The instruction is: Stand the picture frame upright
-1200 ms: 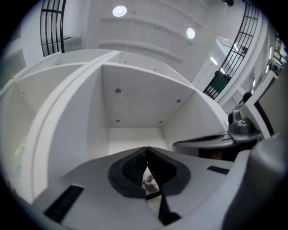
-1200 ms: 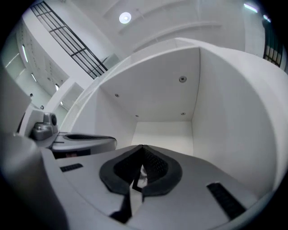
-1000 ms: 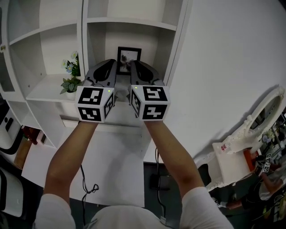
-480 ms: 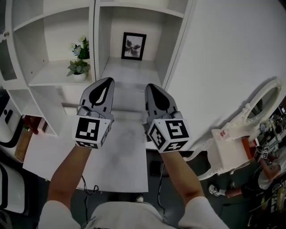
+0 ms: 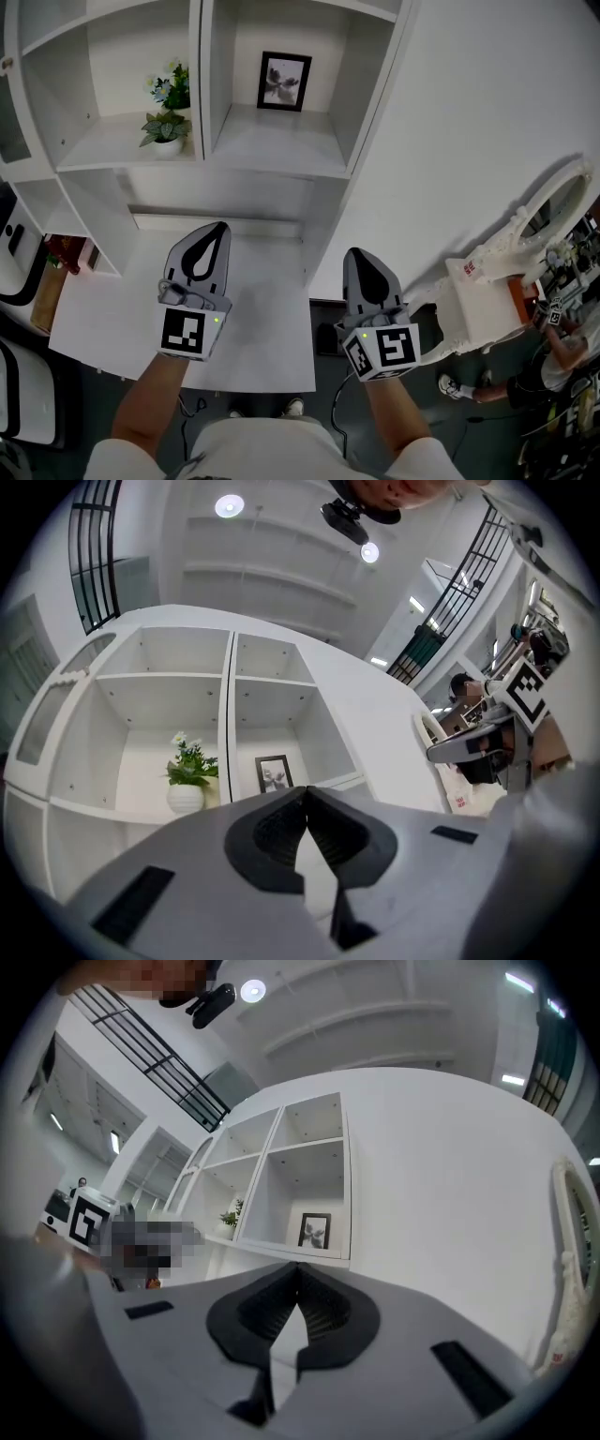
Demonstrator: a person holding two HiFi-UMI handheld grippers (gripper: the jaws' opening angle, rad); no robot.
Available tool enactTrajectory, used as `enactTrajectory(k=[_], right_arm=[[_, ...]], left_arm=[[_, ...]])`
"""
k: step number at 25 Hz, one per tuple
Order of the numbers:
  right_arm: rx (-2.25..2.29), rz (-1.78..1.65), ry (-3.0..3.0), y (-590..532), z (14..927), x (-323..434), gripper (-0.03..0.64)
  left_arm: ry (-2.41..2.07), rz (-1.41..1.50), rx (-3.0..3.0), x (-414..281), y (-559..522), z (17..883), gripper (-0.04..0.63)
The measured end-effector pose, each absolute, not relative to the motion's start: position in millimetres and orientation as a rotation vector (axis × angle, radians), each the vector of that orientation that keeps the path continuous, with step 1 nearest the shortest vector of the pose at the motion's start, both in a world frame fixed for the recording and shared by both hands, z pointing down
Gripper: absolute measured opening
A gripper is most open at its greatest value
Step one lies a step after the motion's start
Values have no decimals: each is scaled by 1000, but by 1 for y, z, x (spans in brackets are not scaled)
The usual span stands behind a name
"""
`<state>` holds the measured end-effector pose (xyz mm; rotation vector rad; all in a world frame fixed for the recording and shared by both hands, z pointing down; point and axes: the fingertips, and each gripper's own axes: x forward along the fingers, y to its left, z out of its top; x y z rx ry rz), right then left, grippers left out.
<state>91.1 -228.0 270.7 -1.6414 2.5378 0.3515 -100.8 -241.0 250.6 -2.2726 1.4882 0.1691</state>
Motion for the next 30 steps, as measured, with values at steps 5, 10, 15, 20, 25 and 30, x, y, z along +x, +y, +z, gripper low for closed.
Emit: enactTrajectory(k=[5,10,15,20,25,30], right_arm=[[-1701,349,2537,-212,294,101,8],[-1751,269,2523,-204,313,115,8],[-1770,234,2503,-201,316,127,8],[-1796,270,2491,-194,316,131,8],[-1800,254,2488,-189,318,131,8],[-1793,235,2493,-184,320,131,8]], left_arm=[[1541,165,-2285,-116,-237,276,18],[1591,163,-2285,-129,-229,288,18],[1606,151,-2269,-136,-214,292,18],[1638,151,-2262,-145,-207,300,18],[1669,155,-2258,-152,-203,305,18],[1699,159,-2263,-158,-200,311,18]])
